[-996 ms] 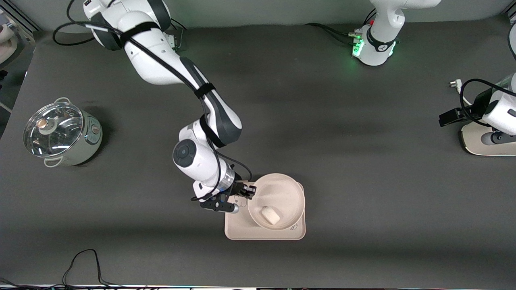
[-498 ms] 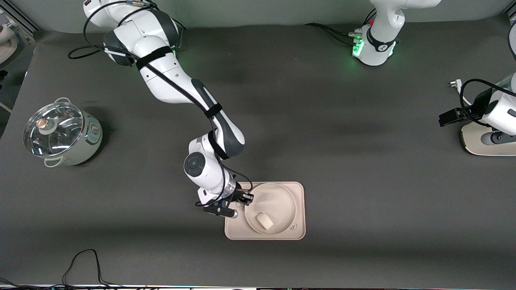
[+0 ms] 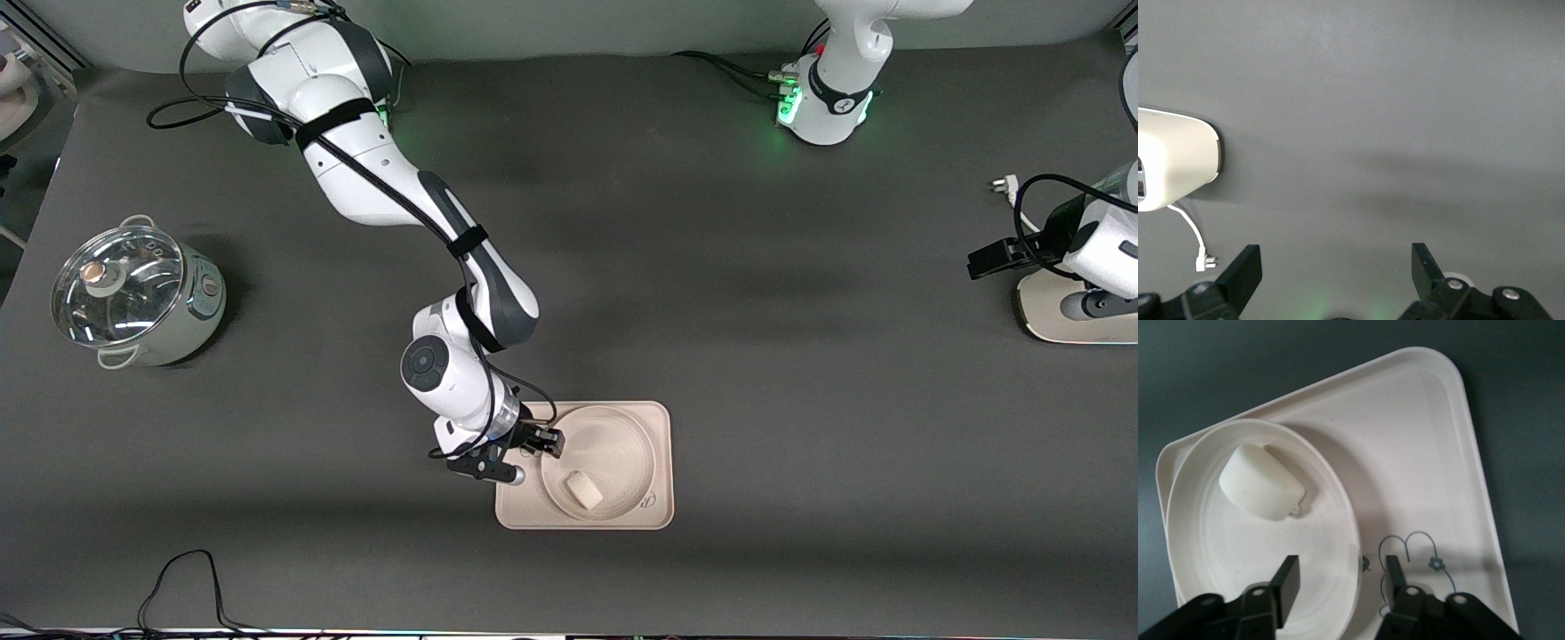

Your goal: Place bun in plate and plate on tray

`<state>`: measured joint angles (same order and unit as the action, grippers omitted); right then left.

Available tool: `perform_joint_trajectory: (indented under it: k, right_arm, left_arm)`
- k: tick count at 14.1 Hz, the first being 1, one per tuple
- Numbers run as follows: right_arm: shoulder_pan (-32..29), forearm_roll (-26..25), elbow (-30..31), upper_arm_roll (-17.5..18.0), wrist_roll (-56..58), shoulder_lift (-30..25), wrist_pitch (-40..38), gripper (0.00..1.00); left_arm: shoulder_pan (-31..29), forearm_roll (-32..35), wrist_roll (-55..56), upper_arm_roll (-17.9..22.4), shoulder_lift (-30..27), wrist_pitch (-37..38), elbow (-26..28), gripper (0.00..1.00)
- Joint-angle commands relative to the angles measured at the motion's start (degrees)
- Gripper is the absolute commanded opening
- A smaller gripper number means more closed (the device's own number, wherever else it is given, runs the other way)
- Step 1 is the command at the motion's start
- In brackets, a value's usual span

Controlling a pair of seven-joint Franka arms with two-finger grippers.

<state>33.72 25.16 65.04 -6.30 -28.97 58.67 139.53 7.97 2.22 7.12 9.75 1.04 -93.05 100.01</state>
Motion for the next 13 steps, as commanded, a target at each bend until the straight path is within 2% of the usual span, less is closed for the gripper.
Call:
perform_joint_trajectory:
  k: [1, 3, 5, 7, 10, 13]
  right_arm:
    - [-1.0, 1.0, 1.0, -0.4, 2.0, -6.4, -9.8, 1.00]
    - [-0.4, 0.5, 1.3, -3.4, 2.1, -11.8, -18.5, 1.00]
    - [-1.1, -4.7, 2.6, -3.7, 2.2, -18.6, -27.7, 1.00]
    - [-2.7, -8.6, 7.3, -3.6, 5.2, -27.1, -33.3, 1.00]
    - [-7.9, -9.2, 17.8, -3.2, 11.7, -40.9, -38.8, 1.00]
    - [-14.3, -14.0, 22.6, -1.4, 18.6, -50.1, -45.1, 1.00]
  left_arm:
    - [0.7, -0.1, -0.7, 0.4, -0.5, 0.6, 0.3, 1.00]
    - [0.7, -0.1, -0.7, 0.4, -0.6, 0.9, 0.2, 1.00]
    - [0.7, -0.1, -0.7, 0.4, -0.6, 0.9, 0.2, 1.00]
    - [0.6, -0.1, -0.7, 0.4, -0.6, 1.0, 0.2, 1.00]
    - [0.6, -0.1, -0.7, 0.4, -0.7, 1.0, 0.2, 1.00]
    - [0.6, -0.1, -0.7, 0.4, -0.9, 1.0, 0.1, 1.00]
